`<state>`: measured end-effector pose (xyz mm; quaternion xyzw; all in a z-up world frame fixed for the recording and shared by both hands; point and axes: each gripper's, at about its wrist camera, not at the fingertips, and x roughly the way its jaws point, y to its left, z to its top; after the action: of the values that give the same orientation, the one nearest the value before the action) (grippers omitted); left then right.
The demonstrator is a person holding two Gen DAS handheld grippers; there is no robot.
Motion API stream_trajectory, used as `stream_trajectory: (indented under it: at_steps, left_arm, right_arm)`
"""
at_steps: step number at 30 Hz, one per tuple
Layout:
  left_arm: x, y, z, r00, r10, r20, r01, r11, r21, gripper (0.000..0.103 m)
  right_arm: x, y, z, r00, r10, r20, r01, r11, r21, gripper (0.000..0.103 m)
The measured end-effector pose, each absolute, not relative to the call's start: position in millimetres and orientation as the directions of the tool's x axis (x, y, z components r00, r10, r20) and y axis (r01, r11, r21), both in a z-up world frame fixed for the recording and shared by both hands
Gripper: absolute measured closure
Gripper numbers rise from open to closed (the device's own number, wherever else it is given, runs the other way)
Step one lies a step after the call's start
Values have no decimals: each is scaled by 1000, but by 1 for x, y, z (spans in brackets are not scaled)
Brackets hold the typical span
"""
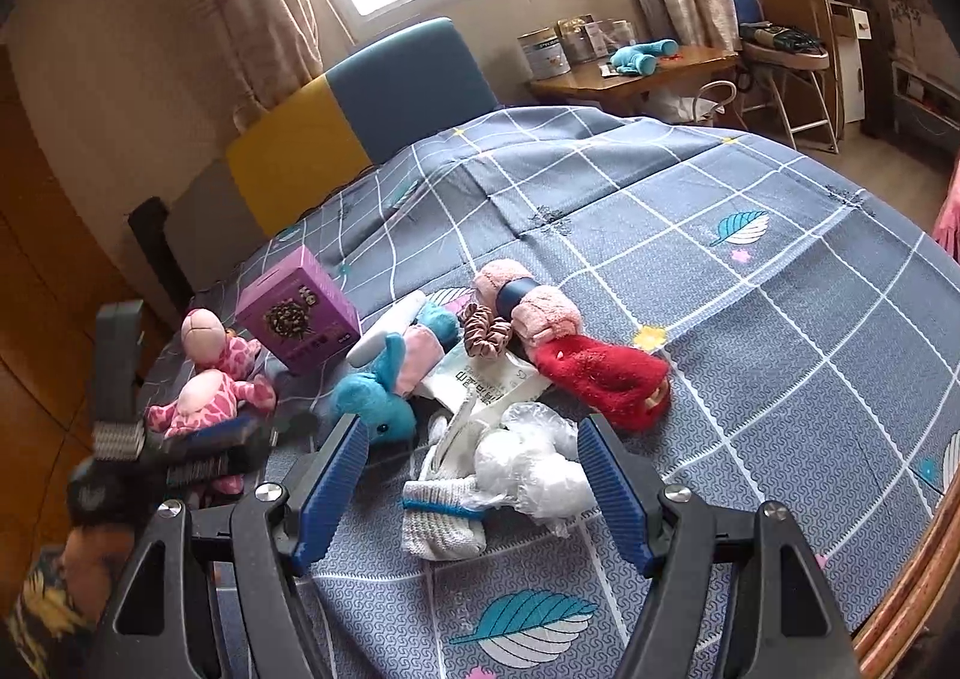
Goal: Organize soft objects
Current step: 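Reach the left tool to the white sponge block and grasp it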
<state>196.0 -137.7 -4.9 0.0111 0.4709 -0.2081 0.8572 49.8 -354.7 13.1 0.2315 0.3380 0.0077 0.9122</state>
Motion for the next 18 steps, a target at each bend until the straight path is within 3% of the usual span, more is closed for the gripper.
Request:
stream_trajectory:
  at_steps: [7, 16, 18]
  left_arm:
    - [250, -165, 5, 466, -316, -826, 358, 922, -150, 0]
    - [302, -199, -30, 415, -202, -887, 337, 940, -57, 0]
    - [311, -203, -37, 401, -188, -897, 323, 945, -54, 5]
  right_arm:
    - [51, -356, 11, 771, 207, -603, 120, 882, 456, 29]
    - [51, -358, 9, 767, 260, -586, 94, 859, 504, 29]
    - [52, -360, 8, 767, 272, -581, 89, 851, 517, 29]
